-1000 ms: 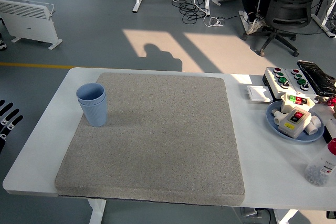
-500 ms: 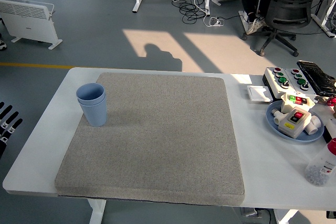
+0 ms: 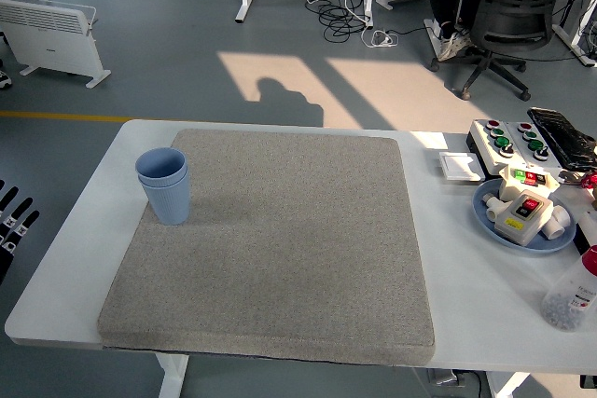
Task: Push cup pick cup insert cup
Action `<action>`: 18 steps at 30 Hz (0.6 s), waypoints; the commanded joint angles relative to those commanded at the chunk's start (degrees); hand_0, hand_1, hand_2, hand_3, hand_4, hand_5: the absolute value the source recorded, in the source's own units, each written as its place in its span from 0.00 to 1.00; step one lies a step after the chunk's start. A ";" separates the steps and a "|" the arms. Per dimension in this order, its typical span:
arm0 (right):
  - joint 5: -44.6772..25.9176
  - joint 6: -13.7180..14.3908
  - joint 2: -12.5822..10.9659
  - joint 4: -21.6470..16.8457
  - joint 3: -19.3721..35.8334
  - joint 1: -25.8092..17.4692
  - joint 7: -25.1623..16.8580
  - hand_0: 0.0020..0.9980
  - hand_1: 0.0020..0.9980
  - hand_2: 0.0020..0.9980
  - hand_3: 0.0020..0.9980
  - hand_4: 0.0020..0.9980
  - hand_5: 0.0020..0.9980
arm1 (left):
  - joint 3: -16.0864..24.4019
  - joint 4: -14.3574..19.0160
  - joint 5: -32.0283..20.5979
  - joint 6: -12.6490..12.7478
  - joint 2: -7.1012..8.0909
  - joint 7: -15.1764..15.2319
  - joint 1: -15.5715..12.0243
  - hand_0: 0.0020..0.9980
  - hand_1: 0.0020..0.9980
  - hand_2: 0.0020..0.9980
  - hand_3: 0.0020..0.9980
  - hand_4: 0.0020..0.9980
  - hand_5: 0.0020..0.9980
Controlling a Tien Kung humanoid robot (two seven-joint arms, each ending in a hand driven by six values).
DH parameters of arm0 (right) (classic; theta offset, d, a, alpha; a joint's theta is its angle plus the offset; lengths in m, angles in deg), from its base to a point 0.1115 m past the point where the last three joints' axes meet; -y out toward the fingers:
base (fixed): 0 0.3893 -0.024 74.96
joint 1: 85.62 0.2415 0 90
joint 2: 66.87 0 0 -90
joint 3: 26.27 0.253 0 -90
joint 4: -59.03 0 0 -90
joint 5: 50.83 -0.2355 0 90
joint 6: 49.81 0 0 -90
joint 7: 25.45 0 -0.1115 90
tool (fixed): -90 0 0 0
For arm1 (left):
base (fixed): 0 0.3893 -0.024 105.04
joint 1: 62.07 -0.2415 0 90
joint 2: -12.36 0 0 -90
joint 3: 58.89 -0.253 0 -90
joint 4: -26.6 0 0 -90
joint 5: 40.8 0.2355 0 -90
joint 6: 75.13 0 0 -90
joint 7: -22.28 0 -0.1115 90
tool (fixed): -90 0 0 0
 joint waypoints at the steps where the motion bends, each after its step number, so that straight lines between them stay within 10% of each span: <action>1: -0.03 0.00 0.01 0.00 -0.01 0.06 -0.01 0.73 0.67 0.64 0.57 0.13 0.36 | 0.02 -0.04 0.07 -0.01 0.00 -0.03 0.03 0.90 0.91 0.97 0.94 0.68 1.00; 18: 0.07 0.01 0.01 -0.01 0.17 0.38 -0.05 0.73 0.67 0.64 0.57 0.13 0.36 | 0.11 -0.59 0.54 1.19 -0.26 0.17 0.22 0.90 0.90 0.96 0.94 0.69 1.00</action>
